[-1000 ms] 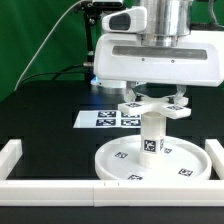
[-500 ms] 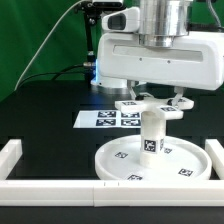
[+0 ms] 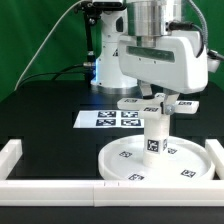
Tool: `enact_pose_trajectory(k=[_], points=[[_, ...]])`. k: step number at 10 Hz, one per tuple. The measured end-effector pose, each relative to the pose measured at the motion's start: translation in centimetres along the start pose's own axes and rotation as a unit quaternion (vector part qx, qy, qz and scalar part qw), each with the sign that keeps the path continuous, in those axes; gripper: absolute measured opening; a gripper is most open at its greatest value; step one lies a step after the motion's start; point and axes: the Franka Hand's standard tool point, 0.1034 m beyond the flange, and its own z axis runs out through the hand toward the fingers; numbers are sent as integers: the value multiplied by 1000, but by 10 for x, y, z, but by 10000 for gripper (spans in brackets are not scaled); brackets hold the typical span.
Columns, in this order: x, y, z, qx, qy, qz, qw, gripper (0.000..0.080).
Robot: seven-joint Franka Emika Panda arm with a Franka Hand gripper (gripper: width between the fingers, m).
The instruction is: Assemble round table
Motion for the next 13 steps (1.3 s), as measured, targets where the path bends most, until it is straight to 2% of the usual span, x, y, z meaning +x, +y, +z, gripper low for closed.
enact_pose_trajectory(k=[3,4,5,7,9,10,13], points=[[0,0,0,1,-2,41,999,445],[0,-1,-1,2,-2,40,999,531],[-3,-5,-8,7,-3,35,999,621],[-7,-10,-27,14,-12,-10,1000,645],[-6,-14,-39,26,-10,-83,996,649],[-4,-13,-39,27,-8,-157,987,649],[-7,-15,-39,27,2,-348,937,649]])
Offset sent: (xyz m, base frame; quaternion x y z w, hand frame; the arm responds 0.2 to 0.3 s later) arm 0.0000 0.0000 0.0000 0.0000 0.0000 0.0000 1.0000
